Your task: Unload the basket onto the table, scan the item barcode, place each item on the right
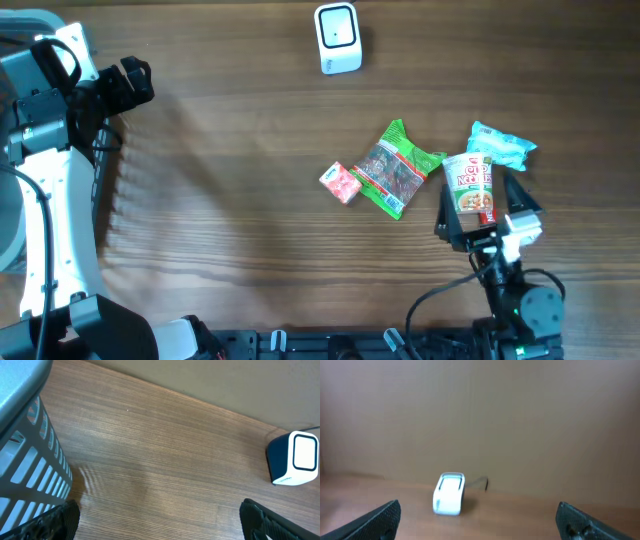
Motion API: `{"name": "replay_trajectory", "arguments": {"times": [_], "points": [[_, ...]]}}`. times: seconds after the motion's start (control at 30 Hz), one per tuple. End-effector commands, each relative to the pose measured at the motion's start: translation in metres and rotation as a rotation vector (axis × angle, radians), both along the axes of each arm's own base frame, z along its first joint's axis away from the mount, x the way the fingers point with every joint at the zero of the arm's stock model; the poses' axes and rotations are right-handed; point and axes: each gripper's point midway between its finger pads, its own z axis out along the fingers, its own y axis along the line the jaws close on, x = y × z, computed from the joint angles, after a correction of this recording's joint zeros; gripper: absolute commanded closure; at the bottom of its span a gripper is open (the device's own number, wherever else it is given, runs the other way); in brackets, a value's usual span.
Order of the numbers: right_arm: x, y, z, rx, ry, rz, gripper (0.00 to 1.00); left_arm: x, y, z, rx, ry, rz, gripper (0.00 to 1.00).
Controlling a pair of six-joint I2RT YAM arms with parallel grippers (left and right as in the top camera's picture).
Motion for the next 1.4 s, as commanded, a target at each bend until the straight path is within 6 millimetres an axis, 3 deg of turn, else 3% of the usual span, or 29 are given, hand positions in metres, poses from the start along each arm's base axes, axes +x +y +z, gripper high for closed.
{"name": "replay_trajectory", "arguments": {"times": [0.0,0.1,0.23,1.0,1.1,1.37], "points": [[0.004,-0.004,-0.025,0.011,0.104,-0.022,0.00,0.002,0.001,0.006,0.002,-0.016,-0.007,0.00],[0.006,-0.008,-0.052,-0.008,0.209,-0.039,0.00,0.002,0.001,0.006,0.002,-0.016,-0.007,0.00],[0.008,-0.020,-0.051,-0.011,0.205,-0.086,0.00,0.002,0.001,0.006,0.002,-0.016,-0.007,0.00],[0.008,-0.020,-0.051,-0.011,0.207,-0.086,0.00,-0.001,-0.005,0.008,0.003,-0.013,-0.016,0.00],[0.008,-0.020,-0.051,-0.011,0.207,-0.086,0.00,-0.014,-0.023,0.031,0.014,-0.048,-0.048,0.00],[0.008,-0.020,-0.051,-0.011,0.207,-0.086,0.00,-0.109,-0.106,0.163,0.091,-0.386,-0.212,0.00]]}}
